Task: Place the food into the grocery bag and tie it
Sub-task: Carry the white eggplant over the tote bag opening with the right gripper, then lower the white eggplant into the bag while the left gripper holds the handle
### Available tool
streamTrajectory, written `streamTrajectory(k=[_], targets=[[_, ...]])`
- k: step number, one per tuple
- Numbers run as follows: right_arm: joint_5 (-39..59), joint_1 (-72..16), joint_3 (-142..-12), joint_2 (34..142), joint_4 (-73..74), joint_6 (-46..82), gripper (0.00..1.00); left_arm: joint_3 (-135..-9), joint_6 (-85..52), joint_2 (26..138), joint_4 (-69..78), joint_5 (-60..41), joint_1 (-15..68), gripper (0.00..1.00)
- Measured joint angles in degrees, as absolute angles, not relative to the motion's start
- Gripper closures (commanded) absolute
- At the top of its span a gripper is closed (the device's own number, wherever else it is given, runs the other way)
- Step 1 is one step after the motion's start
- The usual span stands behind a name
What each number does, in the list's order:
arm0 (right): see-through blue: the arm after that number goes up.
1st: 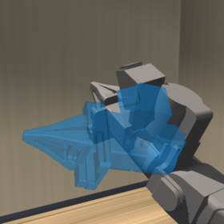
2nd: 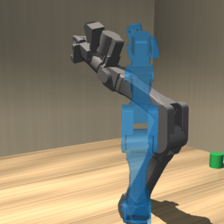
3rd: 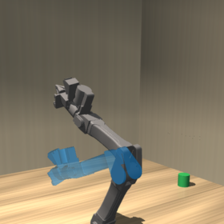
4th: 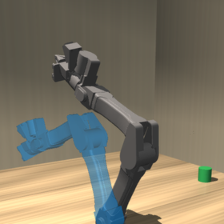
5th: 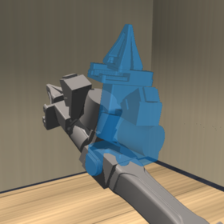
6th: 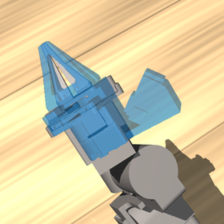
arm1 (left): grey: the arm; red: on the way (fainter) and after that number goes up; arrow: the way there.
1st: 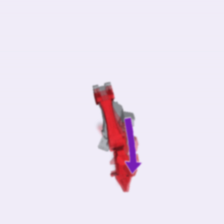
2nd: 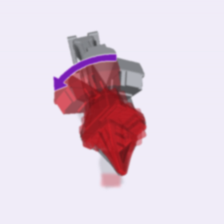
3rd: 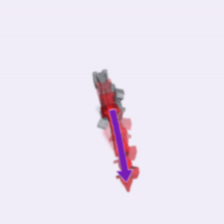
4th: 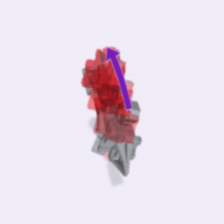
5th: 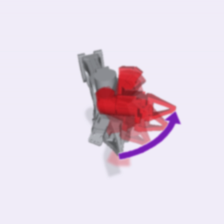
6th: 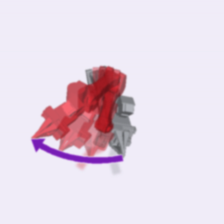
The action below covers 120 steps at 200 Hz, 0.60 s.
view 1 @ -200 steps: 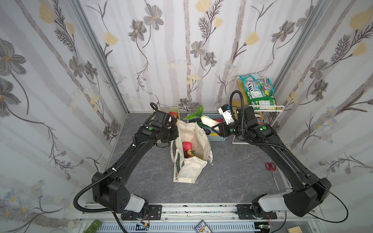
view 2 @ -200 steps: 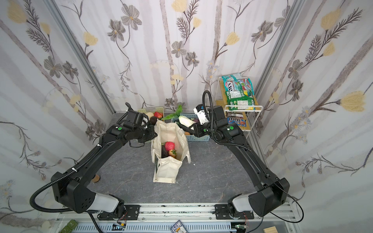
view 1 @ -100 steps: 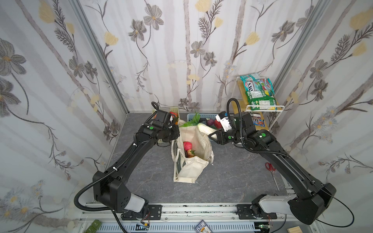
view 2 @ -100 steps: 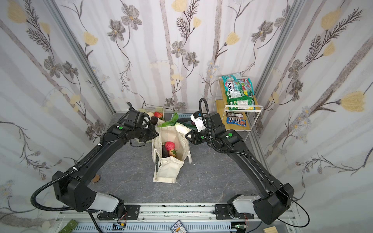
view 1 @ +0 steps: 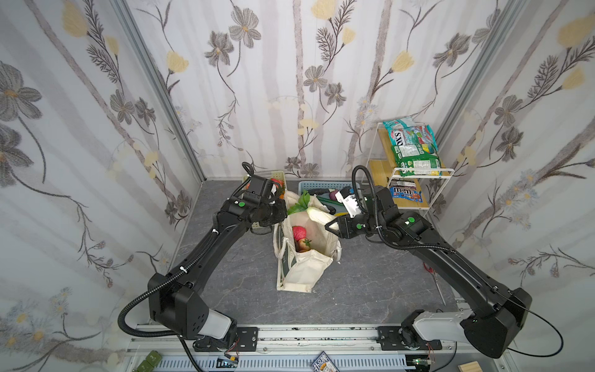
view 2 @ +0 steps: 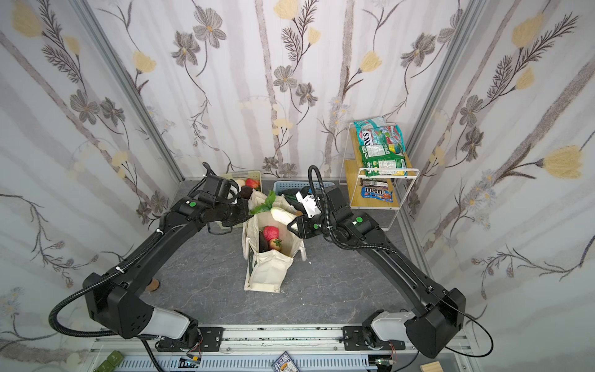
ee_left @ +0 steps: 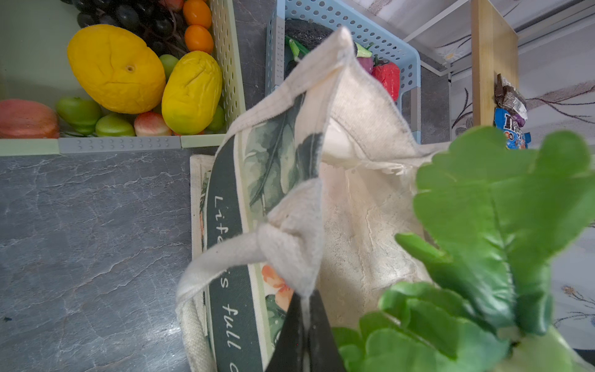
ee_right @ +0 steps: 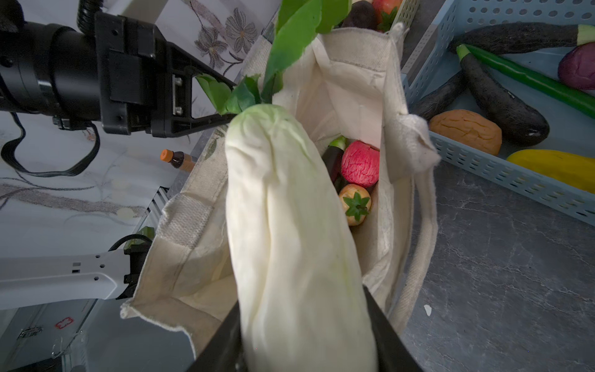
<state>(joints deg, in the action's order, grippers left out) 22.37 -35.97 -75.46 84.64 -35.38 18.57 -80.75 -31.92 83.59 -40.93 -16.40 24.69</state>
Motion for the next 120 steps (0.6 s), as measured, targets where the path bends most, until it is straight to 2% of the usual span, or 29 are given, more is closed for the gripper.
streamTrajectory(k=[120], targets=[[22.72,-39.38,-75.42,88.40,-35.38,18.96,0.55,-79.64,-32.10,82.28,-40.53,-16.56,25.15,1.00]])
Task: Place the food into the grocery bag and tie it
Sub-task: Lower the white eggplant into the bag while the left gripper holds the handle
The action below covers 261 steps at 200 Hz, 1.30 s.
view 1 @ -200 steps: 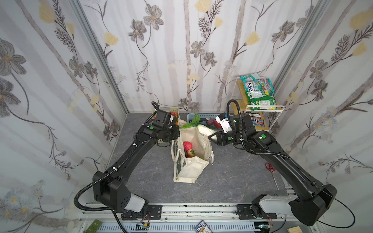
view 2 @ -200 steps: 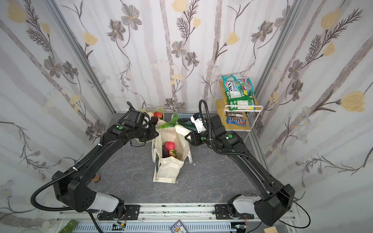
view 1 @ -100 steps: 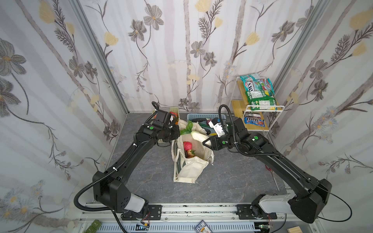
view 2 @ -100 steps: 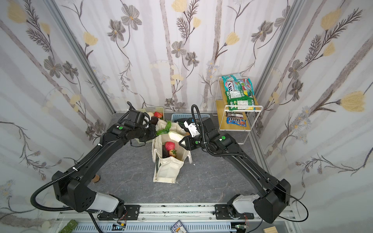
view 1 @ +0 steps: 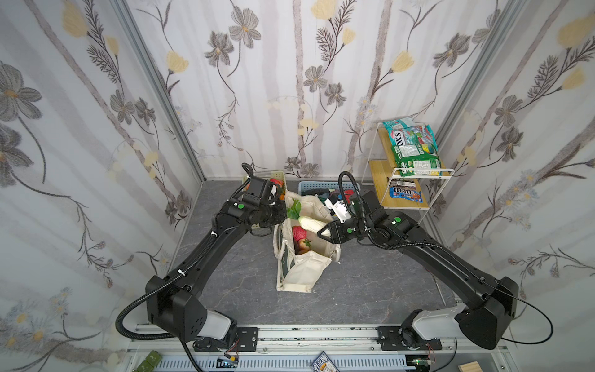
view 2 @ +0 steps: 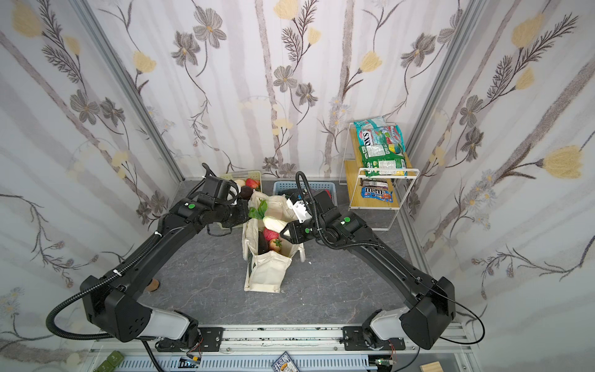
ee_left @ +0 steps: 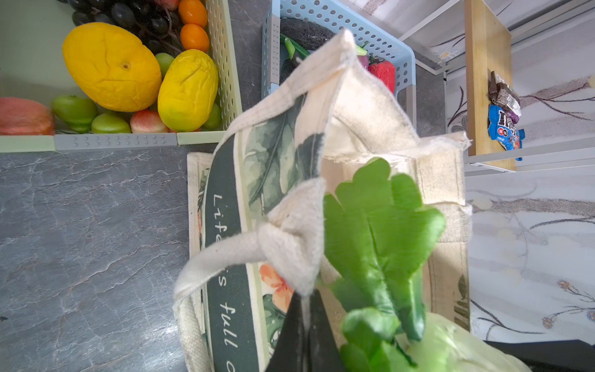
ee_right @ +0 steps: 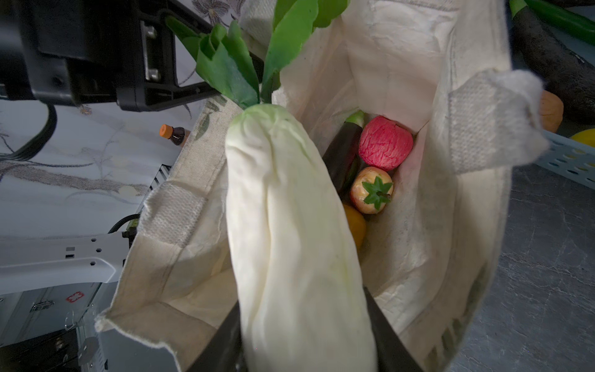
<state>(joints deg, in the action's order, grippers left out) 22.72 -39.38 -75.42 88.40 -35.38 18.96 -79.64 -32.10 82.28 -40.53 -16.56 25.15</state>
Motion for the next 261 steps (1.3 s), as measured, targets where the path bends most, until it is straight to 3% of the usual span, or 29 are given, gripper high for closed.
streamTrajectory(k=[120,261], targets=[[21.56,-40.05,-75.79,94.17,-36.23,18.98,0.56,-79.37,-32.18,81.41,-40.51,-16.53,25.96,1.00],[13.19,-41.06,-84.51,103.88,-41.76,19.35,0.55,-78.52,-32.14,80.18,-38.74,-18.87,27.42,1.00]])
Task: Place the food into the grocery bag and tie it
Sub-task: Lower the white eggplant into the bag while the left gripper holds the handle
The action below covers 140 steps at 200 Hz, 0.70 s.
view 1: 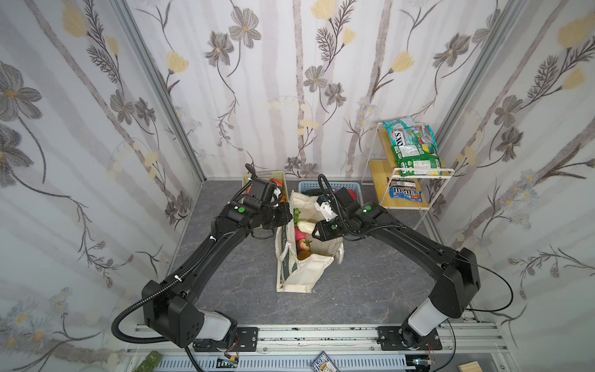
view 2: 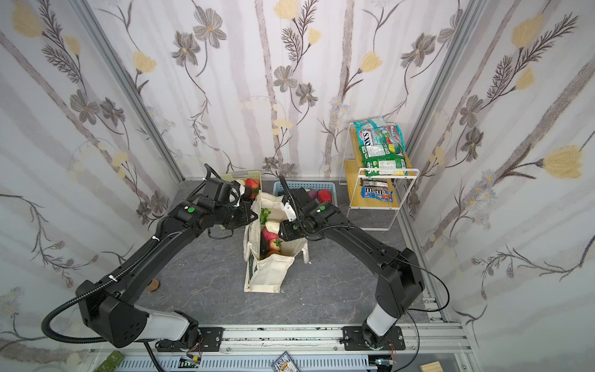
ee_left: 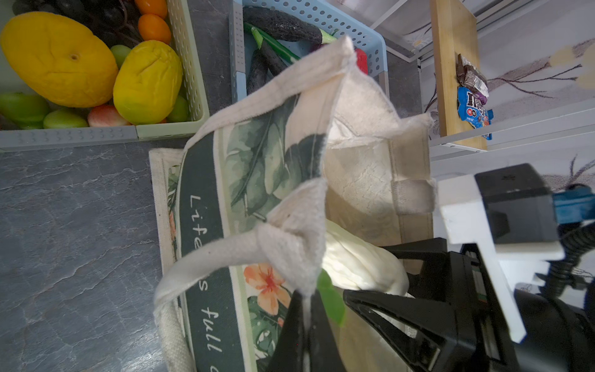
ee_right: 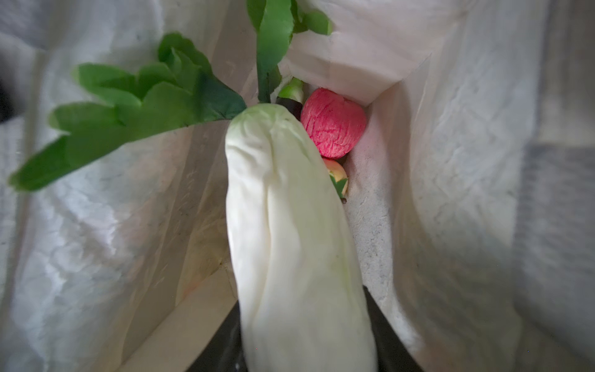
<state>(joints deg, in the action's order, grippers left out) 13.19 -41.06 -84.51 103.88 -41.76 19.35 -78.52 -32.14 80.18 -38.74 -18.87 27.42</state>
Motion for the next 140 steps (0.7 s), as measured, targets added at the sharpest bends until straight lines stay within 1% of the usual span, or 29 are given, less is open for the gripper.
streamTrajectory(k=[72,140], targets=[[11.27,-41.47,-91.05,109.54,-43.51,18.31,0.54,-77.58,-32.08,79.79,-36.49,-21.21,27.92,1.00],[8.99,-44.29,-88.49,111.92,-42.59,15.94,0.51,-76.97,-32.58,79.44,-35.79,-21.04,27.97,1.00]])
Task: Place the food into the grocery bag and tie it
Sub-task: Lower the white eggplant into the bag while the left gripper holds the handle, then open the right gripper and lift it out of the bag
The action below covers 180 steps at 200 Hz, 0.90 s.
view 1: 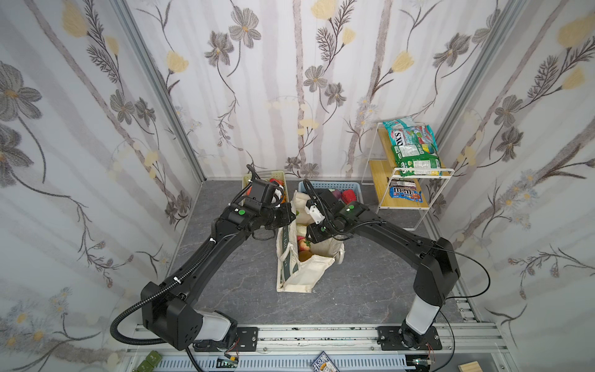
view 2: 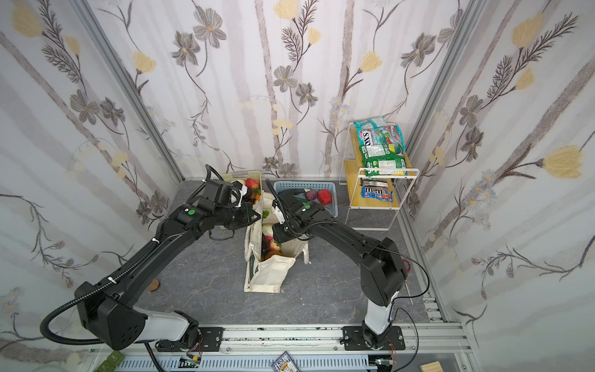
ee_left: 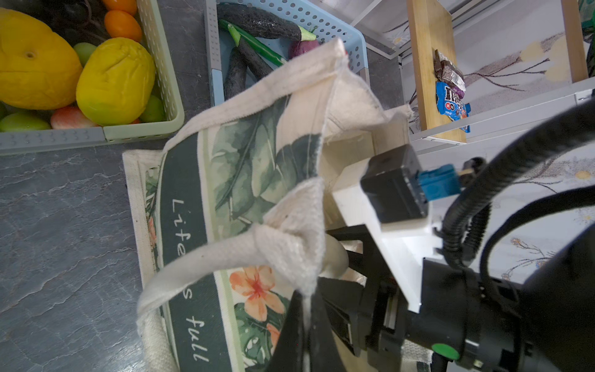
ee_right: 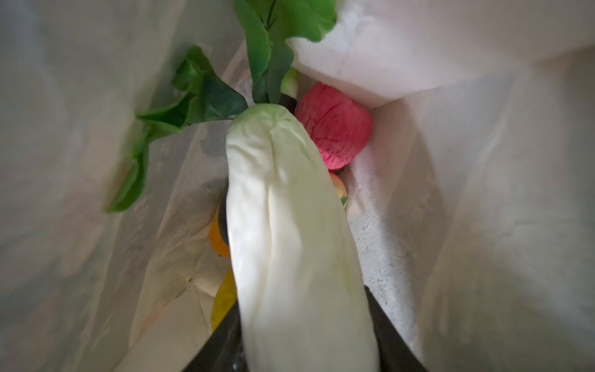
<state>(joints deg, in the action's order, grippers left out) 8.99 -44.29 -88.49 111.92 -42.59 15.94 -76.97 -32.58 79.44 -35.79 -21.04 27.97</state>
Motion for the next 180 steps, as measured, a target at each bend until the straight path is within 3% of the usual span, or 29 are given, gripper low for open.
streamTrajectory(k=[65,114,180], targets=[[8.86,-44.95,-86.87,115.33,-40.32,15.77,0.47,-76.97,-32.80,79.44,-35.79,-21.02,27.99,1.00],[9.76,-44.93,-86.56,117.51,-39.70,15.79,0.31,-77.14,-32.82,79.50,-35.81,-21.04,28.03,1.00],[10.52,-44.88,-86.85,117.27,-38.68,15.81,0.18,-77.08,-32.77,78.81,-35.83,-20.40,28.03,1.00]])
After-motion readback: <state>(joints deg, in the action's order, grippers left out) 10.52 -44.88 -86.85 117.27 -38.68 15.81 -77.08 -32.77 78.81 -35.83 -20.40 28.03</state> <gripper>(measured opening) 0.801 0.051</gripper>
